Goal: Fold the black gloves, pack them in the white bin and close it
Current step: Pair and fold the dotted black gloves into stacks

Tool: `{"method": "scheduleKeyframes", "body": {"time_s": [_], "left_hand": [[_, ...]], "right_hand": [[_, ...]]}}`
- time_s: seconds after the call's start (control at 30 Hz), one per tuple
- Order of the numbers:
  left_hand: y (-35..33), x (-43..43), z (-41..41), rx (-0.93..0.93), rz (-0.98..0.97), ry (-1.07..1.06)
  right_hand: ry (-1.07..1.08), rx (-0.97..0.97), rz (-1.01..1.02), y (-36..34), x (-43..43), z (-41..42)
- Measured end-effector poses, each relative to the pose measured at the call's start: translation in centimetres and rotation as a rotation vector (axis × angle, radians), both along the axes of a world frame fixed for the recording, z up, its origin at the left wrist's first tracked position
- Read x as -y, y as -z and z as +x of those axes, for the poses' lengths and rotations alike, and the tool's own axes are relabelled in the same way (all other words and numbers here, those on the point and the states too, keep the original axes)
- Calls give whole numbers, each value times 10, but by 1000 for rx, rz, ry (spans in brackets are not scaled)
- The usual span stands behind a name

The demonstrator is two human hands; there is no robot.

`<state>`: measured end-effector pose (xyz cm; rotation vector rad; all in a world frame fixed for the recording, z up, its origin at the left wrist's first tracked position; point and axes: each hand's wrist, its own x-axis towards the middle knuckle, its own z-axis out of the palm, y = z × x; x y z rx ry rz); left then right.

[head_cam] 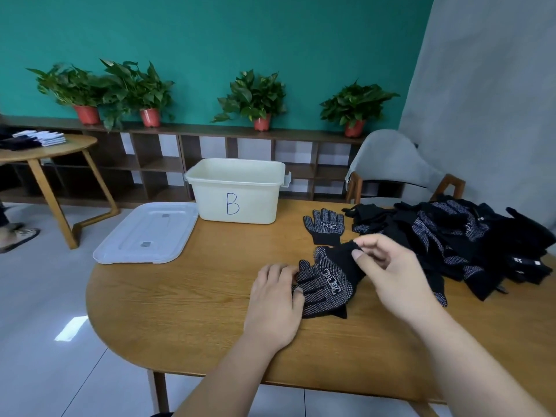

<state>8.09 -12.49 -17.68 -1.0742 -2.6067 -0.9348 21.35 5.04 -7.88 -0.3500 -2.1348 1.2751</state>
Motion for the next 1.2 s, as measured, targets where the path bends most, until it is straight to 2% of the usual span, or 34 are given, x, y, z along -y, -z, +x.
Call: {"method": "scheduleKeyframes", "body": {"time_s": [0.17, 0.27, 0.37, 0.5, 0.6, 0.67, 0.73, 0.8, 0.87, 1.07, 1.2], "left_hand": [[-1, 0, 1, -22, -69, 23], [2, -1, 1, -37, -164, 24], [3, -2, 2, -35, -210, 11], [3, -2, 2, -31, -221, -6], [2, -3, 2, -25, -229, -13], [1, -4, 2, -34, -242, -17], [1, -4, 3, -30, -251, -21], [2, -4, 3, -22, -252, -19], [2, -5, 3, -18, -249, -22], [1, -5, 4, -17, -253, -28], [0, -6, 3, -17, -268, -29]], "right_hand": [[-87, -42, 82, -49, -9, 3], [-87, 19, 146, -62, -22, -7], [22, 32, 325, -70, -34, -19], [240, -116, 569, -70, -37, -25], [231, -141, 767, -43, -27, -24], [180, -5, 888, -3, -21, -26], [123, 223, 968, 45, -16, -28], [101, 304, 960, 84, -14, -27], [135, 238, 906, 102, -14, -26], [232, 91, 757, 95, -10, -21], [175, 50, 792, 99, -5, -19]]}}
